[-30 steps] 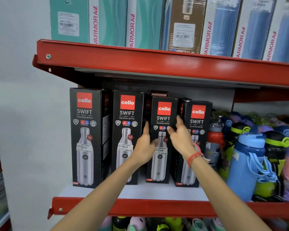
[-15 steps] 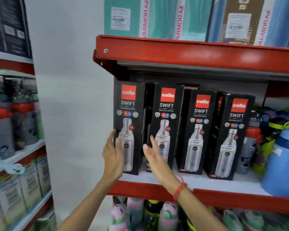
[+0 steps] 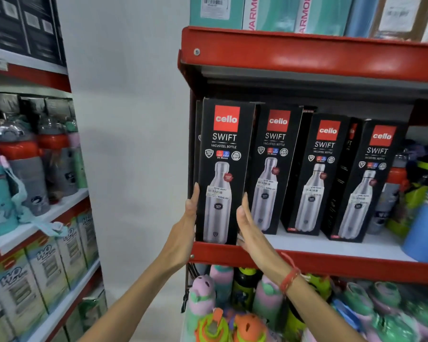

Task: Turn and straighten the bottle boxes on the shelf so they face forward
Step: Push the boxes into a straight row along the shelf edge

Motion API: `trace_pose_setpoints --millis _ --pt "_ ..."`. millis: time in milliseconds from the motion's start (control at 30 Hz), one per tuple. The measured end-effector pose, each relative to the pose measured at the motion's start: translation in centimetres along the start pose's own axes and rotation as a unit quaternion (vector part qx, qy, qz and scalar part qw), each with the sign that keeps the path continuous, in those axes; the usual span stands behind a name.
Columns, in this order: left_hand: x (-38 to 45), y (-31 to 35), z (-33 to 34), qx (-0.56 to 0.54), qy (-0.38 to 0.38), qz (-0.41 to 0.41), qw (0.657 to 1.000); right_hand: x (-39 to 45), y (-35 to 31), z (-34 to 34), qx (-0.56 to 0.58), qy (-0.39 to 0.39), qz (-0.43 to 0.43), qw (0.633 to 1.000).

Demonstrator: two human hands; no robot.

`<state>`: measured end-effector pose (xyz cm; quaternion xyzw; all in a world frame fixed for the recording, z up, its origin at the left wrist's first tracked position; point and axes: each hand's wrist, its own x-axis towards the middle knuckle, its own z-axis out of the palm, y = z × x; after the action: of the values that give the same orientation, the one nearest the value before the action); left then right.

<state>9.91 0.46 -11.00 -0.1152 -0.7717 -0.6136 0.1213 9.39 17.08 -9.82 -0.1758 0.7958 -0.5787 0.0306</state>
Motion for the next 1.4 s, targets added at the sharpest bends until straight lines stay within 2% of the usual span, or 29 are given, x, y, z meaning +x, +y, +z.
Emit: trace_pose_setpoints --millis 300,367,433,467,500,567,633,667,767,900,1067,1200,1400 --pt "-1.6 0.8 0.8 0.007 0.013 0.01 1.0 -1.2 0.0 -0.5 -0.02 0.009 -0.01 1.0" --pt "-1.8 0.8 1.9 0.055 0.111 0.046 0.991 -0.8 0.3 -1.2 -0.014 0.031 -0.023 0.999" --pt "-2.3 1.5 3.4 0.086 0.239 0.117 0.96 -0.5 0.8 -2.4 0.004 0.084 -0.04 0.996" --pt "-2.3 1.8 4.3 0.085 0.267 0.159 0.947 -0.2 1.1 -3.1 0.017 0.116 -0.047 0.992" --pt "-2.3 2.2 5.2 0.079 0.255 0.19 0.945 -0.1 1.4 -3.8 0.031 0.146 -0.05 0.987" --pt "-2.0 2.8 8.0 0.069 0.146 0.199 0.967 0.1 2.1 -5.4 0.061 0.192 -0.045 0.978" --pt "-1.4 2.7 11.0 0.056 0.025 0.127 0.99 0.1 2.8 -6.5 0.079 0.209 -0.022 0.974" --pt "-0.7 2.5 12.2 0.047 0.001 0.083 0.995 0.2 3.2 -6.8 0.077 0.208 -0.007 0.975" --pt "1.7 2.1 14.0 0.014 0.011 -0.022 1.0 0.8 3.9 -7.4 0.071 0.192 0.032 0.978" --pt "3.6 2.0 14.6 0.03 0.035 -0.116 0.992 1.7 3.6 -7.9 0.055 0.181 0.054 0.98" --pt "1.8 2.8 14.2 0.021 0.042 -0.108 0.993 0.3 4.0 -8.1 -0.035 0.173 0.05 0.983" --pt "-0.6 3.2 12.7 0.011 0.019 -0.132 0.991 -2.3 4.3 -8.5 -0.029 0.16 0.039 0.986" --pt "-2.0 2.0 11.3 -0.019 0.007 -0.108 0.994 -4.6 4.0 -8.6 -0.048 0.161 0.026 0.985"
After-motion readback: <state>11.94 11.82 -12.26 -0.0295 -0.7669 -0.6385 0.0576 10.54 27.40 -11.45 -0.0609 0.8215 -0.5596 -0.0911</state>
